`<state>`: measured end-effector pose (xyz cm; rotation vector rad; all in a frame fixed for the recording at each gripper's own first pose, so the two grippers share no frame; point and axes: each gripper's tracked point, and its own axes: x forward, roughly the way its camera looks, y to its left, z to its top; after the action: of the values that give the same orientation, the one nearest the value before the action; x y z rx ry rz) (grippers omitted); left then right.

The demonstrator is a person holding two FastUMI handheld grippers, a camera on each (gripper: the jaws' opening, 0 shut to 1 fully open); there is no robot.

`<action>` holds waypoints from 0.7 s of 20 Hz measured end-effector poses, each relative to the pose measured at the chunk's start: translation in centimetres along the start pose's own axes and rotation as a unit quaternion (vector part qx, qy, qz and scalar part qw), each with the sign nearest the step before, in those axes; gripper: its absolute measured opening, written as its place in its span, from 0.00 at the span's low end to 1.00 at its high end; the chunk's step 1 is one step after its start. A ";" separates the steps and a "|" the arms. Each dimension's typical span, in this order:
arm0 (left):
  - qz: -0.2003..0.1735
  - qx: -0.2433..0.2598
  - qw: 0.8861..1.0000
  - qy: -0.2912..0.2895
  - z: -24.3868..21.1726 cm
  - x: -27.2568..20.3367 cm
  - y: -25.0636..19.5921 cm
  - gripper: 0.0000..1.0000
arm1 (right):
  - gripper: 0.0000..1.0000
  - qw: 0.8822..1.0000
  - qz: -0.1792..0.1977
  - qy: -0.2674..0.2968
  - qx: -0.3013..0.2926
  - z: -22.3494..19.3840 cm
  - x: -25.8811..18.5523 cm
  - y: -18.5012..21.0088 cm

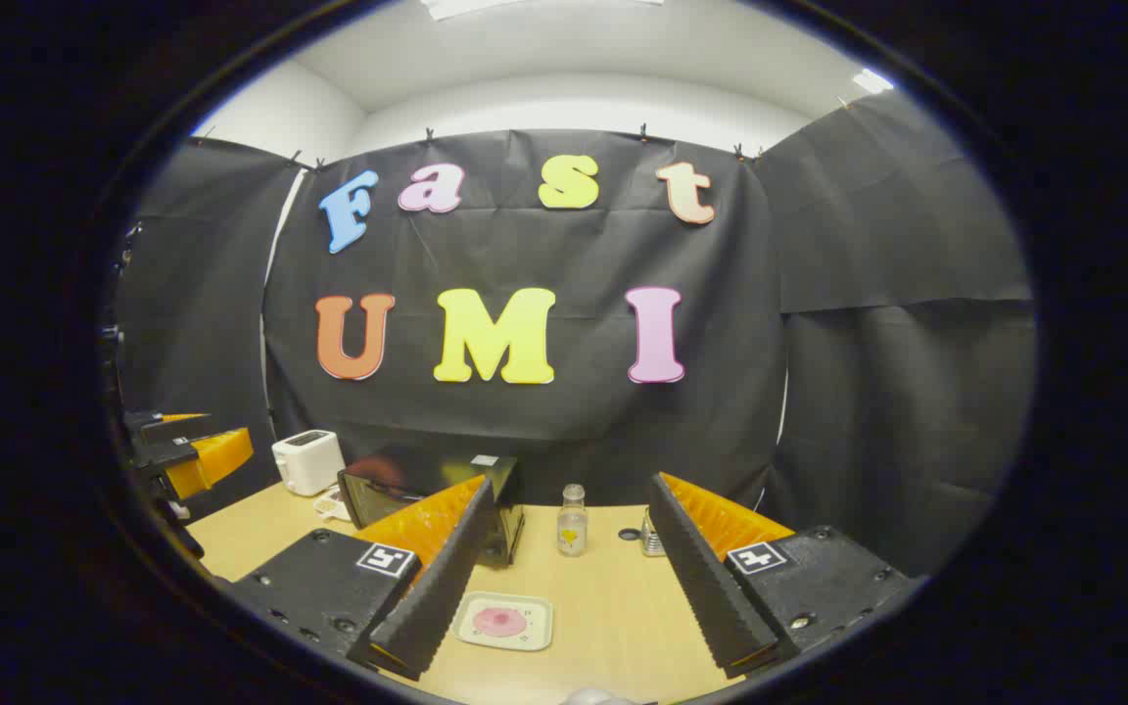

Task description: Open the electric oven with the left hand, put the food in, and close the electric oven.

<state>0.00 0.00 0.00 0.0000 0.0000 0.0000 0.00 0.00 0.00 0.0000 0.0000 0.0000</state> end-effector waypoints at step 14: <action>0.013 0.003 1.000 0.003 -0.7 0.5 0.5 0.96 | 0.96 1.000 0.003 0.010 -0.009 -0.2 0.7 0.4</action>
<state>0.49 0.54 -0.74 0.0056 0.0064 0.0251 0.72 0.42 -0.19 -0.0174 0.0204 0.0066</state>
